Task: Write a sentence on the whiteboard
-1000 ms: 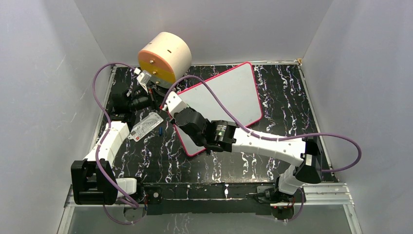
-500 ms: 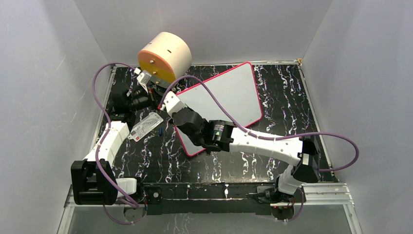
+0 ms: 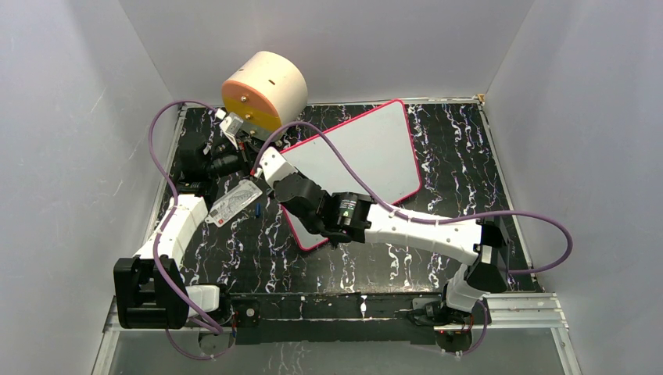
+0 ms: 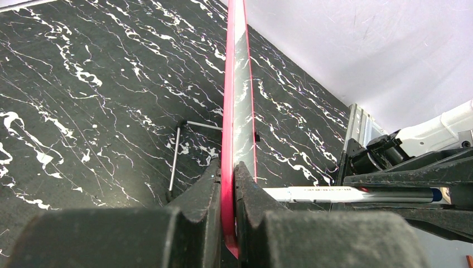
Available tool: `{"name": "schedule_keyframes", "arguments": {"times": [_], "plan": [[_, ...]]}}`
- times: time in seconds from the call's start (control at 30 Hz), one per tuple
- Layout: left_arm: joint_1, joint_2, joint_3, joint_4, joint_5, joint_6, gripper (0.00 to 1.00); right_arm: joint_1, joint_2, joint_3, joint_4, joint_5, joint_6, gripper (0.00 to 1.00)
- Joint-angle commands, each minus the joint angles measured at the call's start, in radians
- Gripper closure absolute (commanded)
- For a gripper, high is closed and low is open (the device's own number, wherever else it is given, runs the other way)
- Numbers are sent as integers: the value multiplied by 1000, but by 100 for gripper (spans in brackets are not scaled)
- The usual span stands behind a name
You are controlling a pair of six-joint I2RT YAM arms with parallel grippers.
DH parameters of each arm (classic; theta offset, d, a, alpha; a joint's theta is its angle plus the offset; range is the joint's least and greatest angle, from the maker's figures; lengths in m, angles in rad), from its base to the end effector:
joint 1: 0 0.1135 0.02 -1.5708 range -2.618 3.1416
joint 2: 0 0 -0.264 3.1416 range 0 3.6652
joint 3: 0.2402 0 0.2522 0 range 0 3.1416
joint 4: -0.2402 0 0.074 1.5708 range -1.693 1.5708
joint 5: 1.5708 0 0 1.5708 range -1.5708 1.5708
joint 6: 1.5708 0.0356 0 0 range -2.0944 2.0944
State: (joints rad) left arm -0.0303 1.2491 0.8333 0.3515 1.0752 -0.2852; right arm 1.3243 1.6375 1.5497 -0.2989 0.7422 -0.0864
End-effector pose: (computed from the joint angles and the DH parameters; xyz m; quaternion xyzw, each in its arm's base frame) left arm 0.2745 -0.0397 0.3141 0.2678 0.6660 -0.4612 0.5215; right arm 0.1160 0.3624 0.3774 -0.3472 0.7200 0.0566 0.5982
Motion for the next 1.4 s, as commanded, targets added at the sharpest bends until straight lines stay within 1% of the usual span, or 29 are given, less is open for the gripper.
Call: {"name": "schedule_keyframes", "arguments": {"times": [0.0,0.67,0.77,1.37], "plan": [[-25,-16,-10,-57,27,108,100,4,14,64,-7,28,6,100],[-25,-19,-13,-54,24,107,100,4,40,102,-182,-1,79,100],[-25,-20,-14,-54,25,107,100,4,43,102,-207,-5,111,100],[-25,-23,-16,-52,19,109,100,7,58,113,-309,-51,175,100]]}}
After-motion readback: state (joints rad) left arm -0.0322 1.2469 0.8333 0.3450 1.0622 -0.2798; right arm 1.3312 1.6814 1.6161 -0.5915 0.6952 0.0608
